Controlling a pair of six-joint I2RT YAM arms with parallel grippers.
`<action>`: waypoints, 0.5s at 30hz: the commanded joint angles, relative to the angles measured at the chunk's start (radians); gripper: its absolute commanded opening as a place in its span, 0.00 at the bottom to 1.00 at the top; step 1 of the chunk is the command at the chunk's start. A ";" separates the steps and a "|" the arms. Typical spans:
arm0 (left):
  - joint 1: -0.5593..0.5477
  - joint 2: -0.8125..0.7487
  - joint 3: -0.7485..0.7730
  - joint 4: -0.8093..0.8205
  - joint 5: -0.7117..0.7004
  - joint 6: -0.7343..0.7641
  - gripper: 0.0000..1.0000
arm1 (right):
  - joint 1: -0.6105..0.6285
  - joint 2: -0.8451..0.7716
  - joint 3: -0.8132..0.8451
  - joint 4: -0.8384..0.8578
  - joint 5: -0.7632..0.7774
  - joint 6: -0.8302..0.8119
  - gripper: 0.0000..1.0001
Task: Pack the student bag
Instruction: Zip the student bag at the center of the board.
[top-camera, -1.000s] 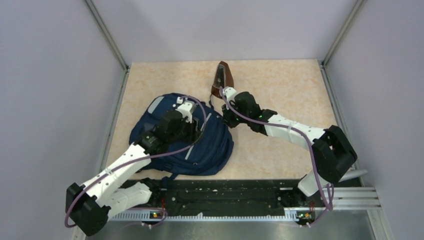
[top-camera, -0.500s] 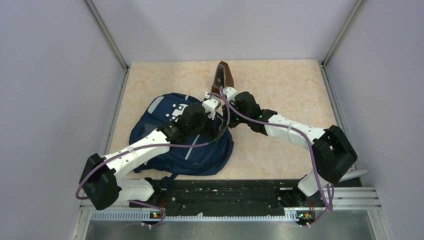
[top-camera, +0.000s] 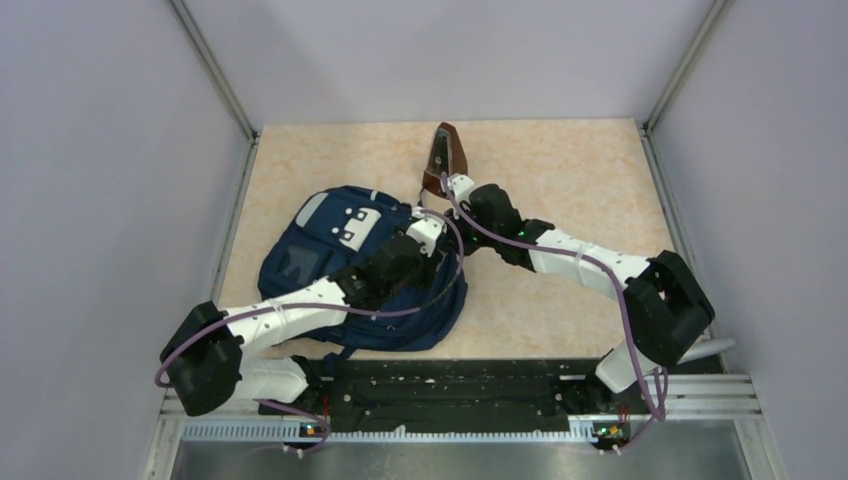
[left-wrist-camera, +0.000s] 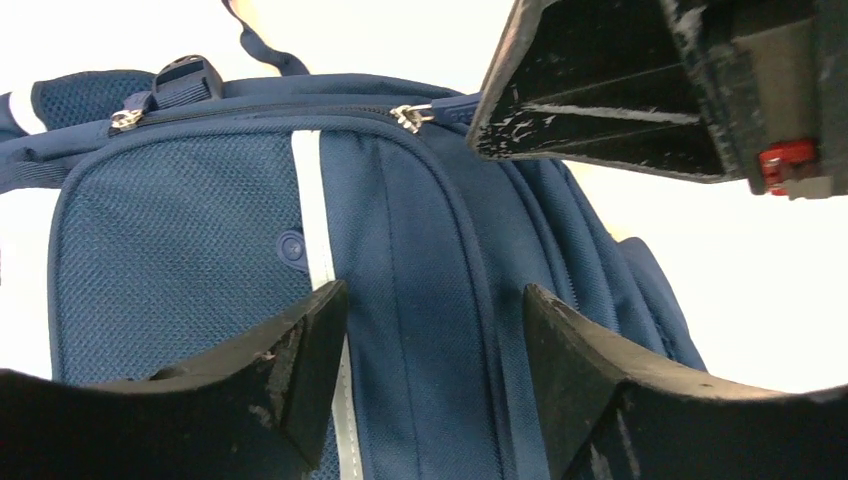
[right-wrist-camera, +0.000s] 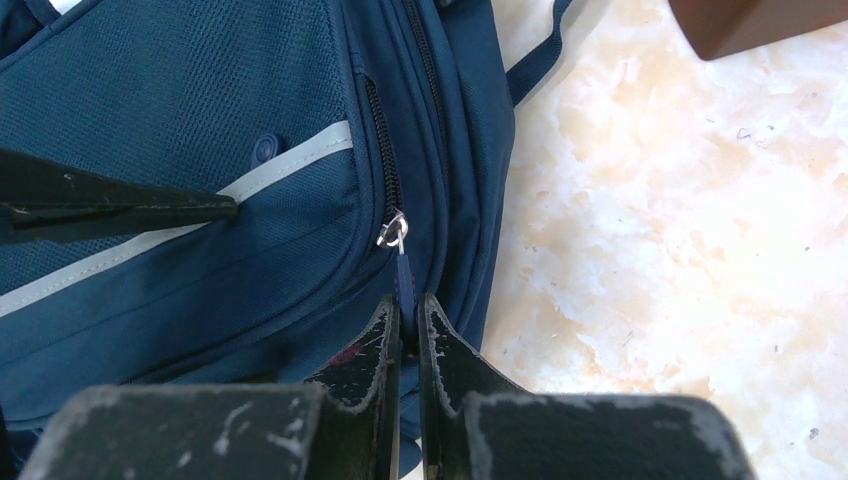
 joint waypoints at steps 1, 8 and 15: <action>-0.003 -0.029 -0.069 0.078 -0.093 0.019 0.64 | -0.027 -0.040 0.020 0.028 0.065 0.008 0.00; -0.006 -0.054 -0.107 0.045 -0.106 0.010 0.08 | -0.027 -0.025 0.039 0.037 0.070 -0.005 0.00; -0.014 -0.144 -0.138 -0.030 -0.038 -0.015 0.00 | -0.027 0.047 0.109 0.030 0.053 -0.054 0.00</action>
